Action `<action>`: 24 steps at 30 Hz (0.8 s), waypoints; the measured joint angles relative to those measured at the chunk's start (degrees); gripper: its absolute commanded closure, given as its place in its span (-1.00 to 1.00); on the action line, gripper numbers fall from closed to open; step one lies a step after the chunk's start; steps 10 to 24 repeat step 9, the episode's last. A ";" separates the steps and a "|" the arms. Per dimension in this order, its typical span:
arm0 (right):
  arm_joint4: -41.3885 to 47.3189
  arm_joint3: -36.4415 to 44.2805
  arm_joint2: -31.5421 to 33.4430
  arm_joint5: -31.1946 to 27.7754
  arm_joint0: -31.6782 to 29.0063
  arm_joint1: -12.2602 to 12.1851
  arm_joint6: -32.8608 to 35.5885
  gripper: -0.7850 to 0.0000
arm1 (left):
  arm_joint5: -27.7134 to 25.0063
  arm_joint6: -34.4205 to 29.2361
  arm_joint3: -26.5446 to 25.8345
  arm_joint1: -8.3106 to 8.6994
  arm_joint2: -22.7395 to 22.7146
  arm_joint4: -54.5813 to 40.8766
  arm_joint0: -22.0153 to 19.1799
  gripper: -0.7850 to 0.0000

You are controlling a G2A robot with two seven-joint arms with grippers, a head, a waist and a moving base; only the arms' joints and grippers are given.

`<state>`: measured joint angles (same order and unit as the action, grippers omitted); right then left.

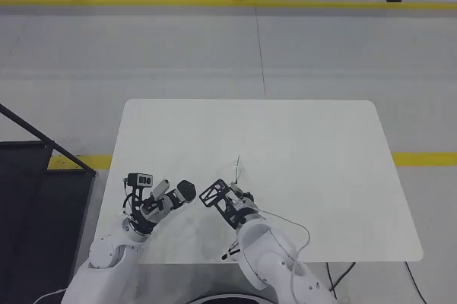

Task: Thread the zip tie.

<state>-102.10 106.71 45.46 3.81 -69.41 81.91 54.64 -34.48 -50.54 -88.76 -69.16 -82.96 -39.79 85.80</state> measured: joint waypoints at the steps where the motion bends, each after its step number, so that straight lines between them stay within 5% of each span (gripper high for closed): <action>1: -0.03 0.05 0.13 0.66 -0.09 0.09 -0.54 -0.58 | 0.00 0.00 0.00 0.00 0.00 0.00 0.00 -1.00; 3: -0.58 1.17 0.92 2.33 -1.12 0.11 -1.99 -1.00 | 0.00 0.00 0.00 0.00 0.00 0.00 0.00 -1.00; 9: -3.04 7.95 6.28 6.58 -8.24 -0.95 -9.33 -1.00 | 0.00 0.00 0.00 0.00 0.00 0.00 0.00 -1.00; 24: -3.04 7.95 6.28 6.58 -8.24 -0.95 -9.33 -1.00 | 0.00 0.00 0.00 0.00 0.00 0.00 0.00 -1.00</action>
